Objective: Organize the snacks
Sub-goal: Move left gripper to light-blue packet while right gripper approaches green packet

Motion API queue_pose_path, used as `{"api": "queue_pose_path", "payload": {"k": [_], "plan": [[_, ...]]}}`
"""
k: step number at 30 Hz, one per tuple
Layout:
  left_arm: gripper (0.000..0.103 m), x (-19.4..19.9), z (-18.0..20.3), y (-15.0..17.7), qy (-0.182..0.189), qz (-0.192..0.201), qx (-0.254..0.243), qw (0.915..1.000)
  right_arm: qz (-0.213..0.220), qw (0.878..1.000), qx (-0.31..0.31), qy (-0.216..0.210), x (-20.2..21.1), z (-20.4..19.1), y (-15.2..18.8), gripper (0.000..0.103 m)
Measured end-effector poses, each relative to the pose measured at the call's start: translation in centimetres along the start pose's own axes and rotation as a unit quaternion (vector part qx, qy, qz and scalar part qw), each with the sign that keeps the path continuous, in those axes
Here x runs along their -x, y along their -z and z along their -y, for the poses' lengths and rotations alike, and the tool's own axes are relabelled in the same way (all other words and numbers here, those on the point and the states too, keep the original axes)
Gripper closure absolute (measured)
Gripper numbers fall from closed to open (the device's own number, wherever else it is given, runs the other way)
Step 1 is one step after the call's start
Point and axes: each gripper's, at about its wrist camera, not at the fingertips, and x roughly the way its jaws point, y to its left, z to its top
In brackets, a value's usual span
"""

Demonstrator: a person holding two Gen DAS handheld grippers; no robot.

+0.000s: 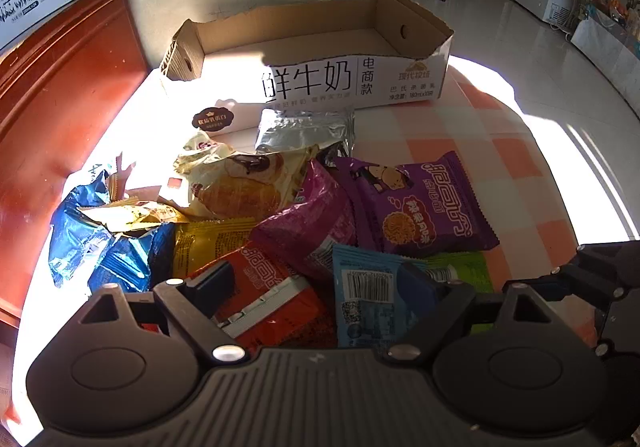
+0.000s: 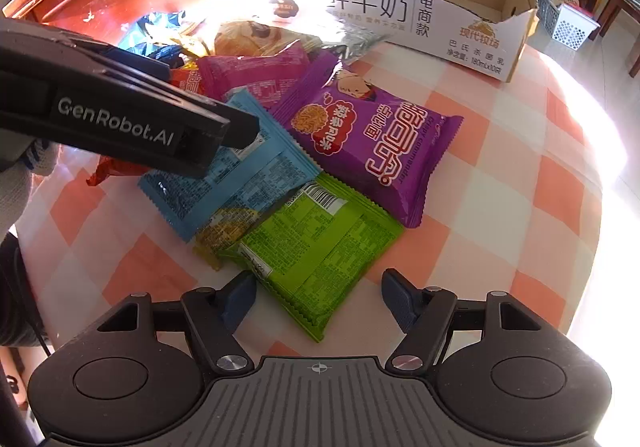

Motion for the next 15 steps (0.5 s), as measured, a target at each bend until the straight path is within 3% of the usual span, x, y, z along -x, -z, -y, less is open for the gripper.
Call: {"api": "queue_pose_path", "payload": {"k": [7,11,15], "plan": [[0.027,0.0,1.4,0.6,0.010,0.003,-0.044,0.9990,-0.002,0.998,-0.055,0.026,1.0,3.3,1.1,0.034],[0.031,1.1,1.4,0.6,0.049,0.012,-0.035,0.9981,0.001,0.994,-0.106,0.000,1.7,5.3,1.1,0.033],[0.031,1.8,1.9,1.1,0.049,0.005,-0.051,0.9975,0.006,0.988,-0.153,-0.021,2.2,7.0,1.1,0.032]]}}
